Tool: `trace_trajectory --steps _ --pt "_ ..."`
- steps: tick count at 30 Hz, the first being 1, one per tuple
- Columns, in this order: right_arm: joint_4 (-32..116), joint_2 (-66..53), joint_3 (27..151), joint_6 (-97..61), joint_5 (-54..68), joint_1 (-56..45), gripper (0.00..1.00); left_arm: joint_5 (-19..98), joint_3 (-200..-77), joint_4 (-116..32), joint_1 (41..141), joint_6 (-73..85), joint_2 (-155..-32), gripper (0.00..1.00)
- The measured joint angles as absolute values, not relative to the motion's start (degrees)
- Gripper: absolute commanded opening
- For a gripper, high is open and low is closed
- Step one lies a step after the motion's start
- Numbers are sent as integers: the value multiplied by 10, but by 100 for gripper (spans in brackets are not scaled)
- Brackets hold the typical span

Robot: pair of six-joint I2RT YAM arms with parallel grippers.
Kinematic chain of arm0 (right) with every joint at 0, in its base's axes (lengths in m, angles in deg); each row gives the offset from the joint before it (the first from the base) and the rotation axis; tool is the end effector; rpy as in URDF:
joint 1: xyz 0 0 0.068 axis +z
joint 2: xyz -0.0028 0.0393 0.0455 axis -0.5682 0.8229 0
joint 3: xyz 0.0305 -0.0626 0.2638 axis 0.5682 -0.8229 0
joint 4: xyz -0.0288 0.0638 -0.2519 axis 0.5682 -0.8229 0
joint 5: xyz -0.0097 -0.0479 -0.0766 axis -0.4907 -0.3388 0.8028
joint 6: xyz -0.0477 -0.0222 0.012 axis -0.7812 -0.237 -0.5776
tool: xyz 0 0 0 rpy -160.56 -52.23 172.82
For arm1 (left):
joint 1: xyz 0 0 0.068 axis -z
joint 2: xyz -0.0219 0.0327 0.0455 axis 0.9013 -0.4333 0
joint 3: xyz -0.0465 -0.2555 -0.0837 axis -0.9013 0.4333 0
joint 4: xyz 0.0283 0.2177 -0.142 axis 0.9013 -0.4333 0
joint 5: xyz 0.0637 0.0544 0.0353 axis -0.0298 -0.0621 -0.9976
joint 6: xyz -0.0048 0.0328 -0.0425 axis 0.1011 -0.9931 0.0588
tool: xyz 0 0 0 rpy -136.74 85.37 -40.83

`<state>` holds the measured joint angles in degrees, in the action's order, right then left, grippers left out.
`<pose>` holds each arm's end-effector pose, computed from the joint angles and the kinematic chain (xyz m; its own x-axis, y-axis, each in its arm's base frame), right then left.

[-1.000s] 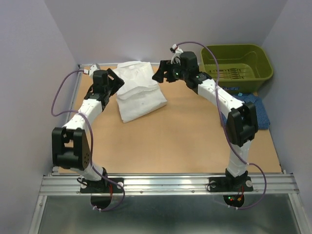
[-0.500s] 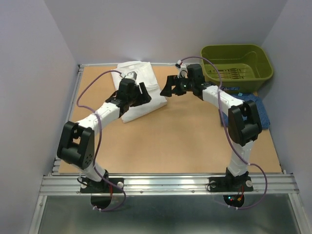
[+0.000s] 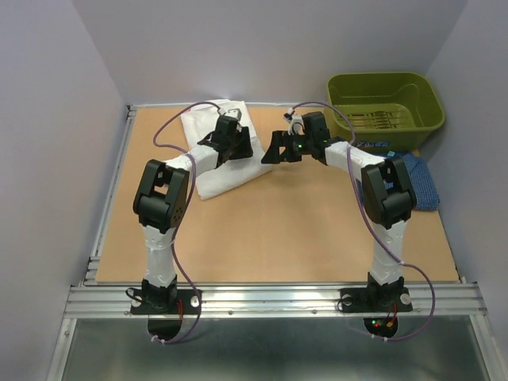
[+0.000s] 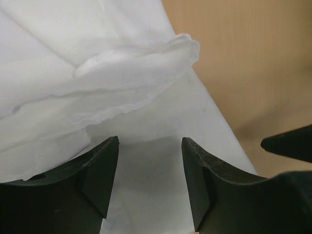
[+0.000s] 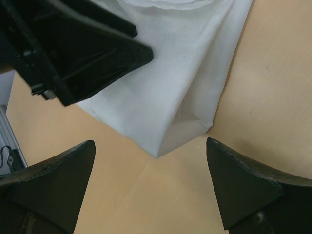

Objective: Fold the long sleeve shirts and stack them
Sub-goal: Fold the shirt

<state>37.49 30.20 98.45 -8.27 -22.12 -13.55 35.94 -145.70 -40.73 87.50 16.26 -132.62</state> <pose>0.4248 0.1864 0.2024 -0.7550 -0.0440 -0.6542 -0.5346 0.6190 0.5753 0.4185 -0.1821 0.2059 -0.6145 -0.1343 -0.7774 0.2458 0.9038 -0.3505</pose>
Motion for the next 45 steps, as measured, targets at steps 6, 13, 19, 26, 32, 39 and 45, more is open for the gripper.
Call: trace_trajectory --steps 6,13,19,26,32,39,45 --pt "386 302 985 -83 -230 -135 100 338 -1559 -411 863 141 -1408 63" --pt "395 305 985 -84 -256 -135 100 330 -1631 -418 837 135 -1451 71" --pt "399 334 985 -83 -280 -135 100 326 -1581 -423 841 139 -1388 72" --pt "399 376 1007 -82 -315 -135 100 316 -1487 -413 866 159 -1256 71" --pt "399 384 1026 -83 -345 -135 100 307 -1489 -399 874 162 -1307 71" --pt "400 394 1046 -83 -362 -135 100 304 -1498 -414 874 161 -1393 70" --pt "399 395 1050 -83 -359 -135 100 303 -1529 -417 874 160 -1395 70"
